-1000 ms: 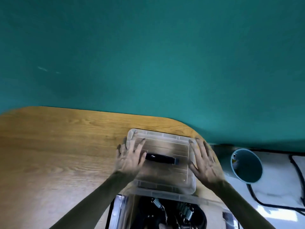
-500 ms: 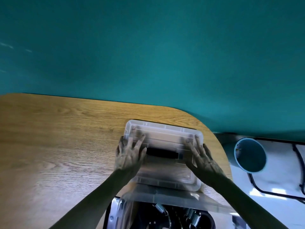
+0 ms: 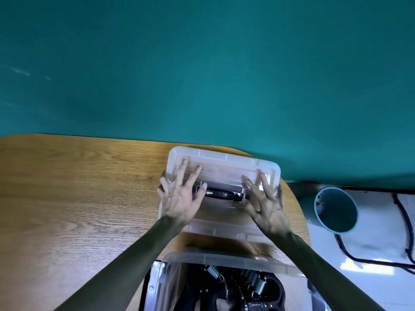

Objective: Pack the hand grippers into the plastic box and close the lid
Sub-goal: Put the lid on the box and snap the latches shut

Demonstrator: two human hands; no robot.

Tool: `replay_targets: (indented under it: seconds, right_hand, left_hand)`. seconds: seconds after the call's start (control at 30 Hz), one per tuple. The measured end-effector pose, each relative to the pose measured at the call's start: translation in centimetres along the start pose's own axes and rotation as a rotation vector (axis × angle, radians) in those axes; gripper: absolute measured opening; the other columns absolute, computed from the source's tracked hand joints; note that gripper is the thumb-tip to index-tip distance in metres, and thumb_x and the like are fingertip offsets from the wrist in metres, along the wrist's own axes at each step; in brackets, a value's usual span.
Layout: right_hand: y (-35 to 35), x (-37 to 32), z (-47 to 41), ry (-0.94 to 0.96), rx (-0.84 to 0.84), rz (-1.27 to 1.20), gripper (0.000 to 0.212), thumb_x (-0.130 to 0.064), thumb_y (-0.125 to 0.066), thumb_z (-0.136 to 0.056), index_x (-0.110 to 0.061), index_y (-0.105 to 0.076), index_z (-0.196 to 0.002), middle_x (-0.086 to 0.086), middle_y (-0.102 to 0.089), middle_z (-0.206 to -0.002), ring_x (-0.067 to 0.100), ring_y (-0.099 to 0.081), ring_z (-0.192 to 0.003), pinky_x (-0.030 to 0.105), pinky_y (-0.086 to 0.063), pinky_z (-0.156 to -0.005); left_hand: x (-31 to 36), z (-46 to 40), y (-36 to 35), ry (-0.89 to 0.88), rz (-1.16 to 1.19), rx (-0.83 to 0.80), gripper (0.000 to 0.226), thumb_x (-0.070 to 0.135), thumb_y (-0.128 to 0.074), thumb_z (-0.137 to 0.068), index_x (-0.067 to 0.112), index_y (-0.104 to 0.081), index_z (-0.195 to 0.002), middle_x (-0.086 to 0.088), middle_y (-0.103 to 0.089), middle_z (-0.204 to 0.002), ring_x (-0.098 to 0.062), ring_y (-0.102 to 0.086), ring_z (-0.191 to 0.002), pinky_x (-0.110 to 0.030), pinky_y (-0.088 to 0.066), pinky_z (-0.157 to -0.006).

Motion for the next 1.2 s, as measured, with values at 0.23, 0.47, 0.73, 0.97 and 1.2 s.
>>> replay_targets:
  seconds: [0.23, 0.47, 0.73, 0.97, 1.2]
  right_hand:
    - [5.4, -1.3, -0.1, -0.144, 0.194, 0.1, 0.061, -0.066, -0.029, -0.092, -0.051, -0.026, -0.151, -0.017, -0.003, -0.167, 0.048, -0.024, -0.138, 0.065, -0.031, -0.11]
    - [13.0, -4.3, 2.4, -0.131, 0.406, 0.073, 0.061, -0.061, -0.038, -0.09, -0.051, -0.029, -0.15, -0.021, -0.01, -0.166, 0.047, -0.019, -0.141, 0.064, -0.038, -0.103]
    - [17.9, -7.7, 7.6, -0.113, 0.584, 0.067, 0.059, -0.06, -0.043, -0.09, -0.049, -0.038, -0.148, -0.018, -0.013, -0.166, 0.046, -0.023, -0.139, 0.061, -0.037, -0.1]
    - [18.5, -9.4, 13.3, -0.107, 0.599, 0.143, 0.053, -0.058, -0.047, -0.092, -0.049, -0.043, -0.143, -0.018, -0.02, -0.164, 0.047, -0.028, -0.135, 0.059, -0.039, -0.094]
    - [12.6, -7.3, 20.1, -0.185, 0.473, 0.159, 0.056, -0.062, -0.043, -0.088, -0.052, -0.043, -0.142, -0.021, -0.021, -0.163, 0.043, -0.028, -0.135, 0.06, -0.038, -0.095]
  left_hand:
    - [1.8, 0.3, 4.7, -0.015, 0.026, 0.173, 0.06, 0.069, -0.024, -0.096, 0.053, -0.016, -0.154, 0.019, 0.011, -0.166, -0.02, -0.019, -0.098, -0.037, -0.036, -0.078]
    - [5.2, 2.8, 11.1, -0.033, 0.082, 0.325, 0.058, 0.067, -0.027, -0.098, 0.051, -0.021, -0.153, 0.02, 0.008, -0.166, -0.025, -0.025, -0.104, -0.04, -0.038, -0.079]
    - [8.4, 7.1, 17.9, -0.088, 0.081, 0.438, 0.055, 0.064, -0.03, -0.099, 0.049, -0.028, -0.152, 0.02, 0.004, -0.165, -0.04, -0.019, -0.134, -0.046, -0.033, -0.092]
    - [8.0, 13.3, 17.4, -0.058, 0.117, 0.415, 0.055, 0.066, -0.028, -0.099, 0.051, -0.027, -0.151, 0.021, 0.001, -0.165, -0.035, -0.026, -0.122, -0.047, -0.035, -0.09]
    - [6.2, 19.8, 11.0, -0.009, 0.068, 0.271, 0.057, 0.071, -0.023, -0.096, 0.055, -0.023, -0.151, 0.023, 0.004, -0.165, -0.024, -0.024, -0.099, -0.041, -0.032, -0.081]
Point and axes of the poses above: each hand's wrist, its own z-axis away from the middle knuckle, its own y-axis out of the back of the hand, x = y × z, the point moved 8 cm from there along -z, towards the middle knuckle
